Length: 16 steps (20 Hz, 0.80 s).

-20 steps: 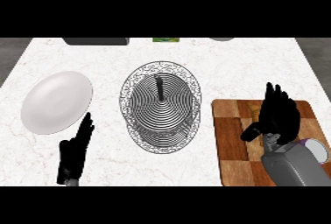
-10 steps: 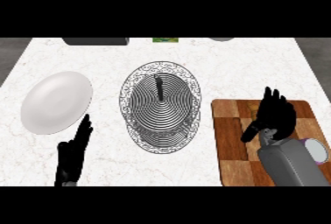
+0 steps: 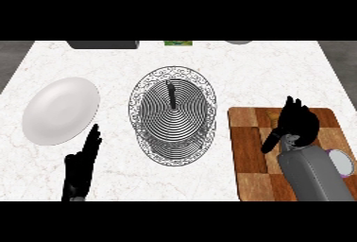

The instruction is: Pick the croissant from the cutting board and place it in the tiered basket

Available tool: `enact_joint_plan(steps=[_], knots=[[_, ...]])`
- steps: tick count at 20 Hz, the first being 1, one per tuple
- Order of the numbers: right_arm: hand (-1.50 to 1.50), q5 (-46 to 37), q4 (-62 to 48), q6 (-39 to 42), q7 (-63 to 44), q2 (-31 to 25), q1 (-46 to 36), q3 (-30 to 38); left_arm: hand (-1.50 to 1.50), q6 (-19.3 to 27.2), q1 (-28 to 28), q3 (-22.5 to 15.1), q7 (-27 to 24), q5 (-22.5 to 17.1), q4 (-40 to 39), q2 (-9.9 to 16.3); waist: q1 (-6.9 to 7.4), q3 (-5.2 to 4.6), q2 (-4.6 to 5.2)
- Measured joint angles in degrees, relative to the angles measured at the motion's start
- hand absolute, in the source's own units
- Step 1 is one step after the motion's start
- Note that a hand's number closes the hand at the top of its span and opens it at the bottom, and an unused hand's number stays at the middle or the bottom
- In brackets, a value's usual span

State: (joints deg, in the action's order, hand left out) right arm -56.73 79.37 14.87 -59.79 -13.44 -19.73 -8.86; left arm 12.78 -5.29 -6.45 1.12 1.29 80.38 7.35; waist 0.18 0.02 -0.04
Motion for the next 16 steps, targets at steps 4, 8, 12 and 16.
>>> enact_joint_plan(steps=[4, 8, 12, 16], knots=[[-1.5, -0.36, -2.82, 0.51, 1.06, 0.56, -0.14, 2.13, 0.0, 0.84, 0.43, -0.33, -0.17, 1.03, -0.43, -1.07, 0.01, 0.0, 0.02], [-1.5, -0.63, -4.19, 0.93, 1.38, 1.74, -0.46, 4.01, 0.0, -0.25, 1.23, 0.66, 0.12, 0.72, -0.85, -0.59, -0.03, 0.0, 0.02], [-1.5, -0.76, -6.88, 1.1, 2.97, 1.46, -0.59, 6.2, 0.0, -0.94, 0.98, 1.33, -0.51, 0.72, -1.19, -0.6, 0.01, 0.02, 0.02], [1.5, -1.8, -9.15, -0.15, 4.14, 2.32, -0.02, 7.06, 0.0, -1.56, 0.23, 1.47, 0.26, 0.96, 0.03, -0.83, 0.01, -0.02, 0.01]])
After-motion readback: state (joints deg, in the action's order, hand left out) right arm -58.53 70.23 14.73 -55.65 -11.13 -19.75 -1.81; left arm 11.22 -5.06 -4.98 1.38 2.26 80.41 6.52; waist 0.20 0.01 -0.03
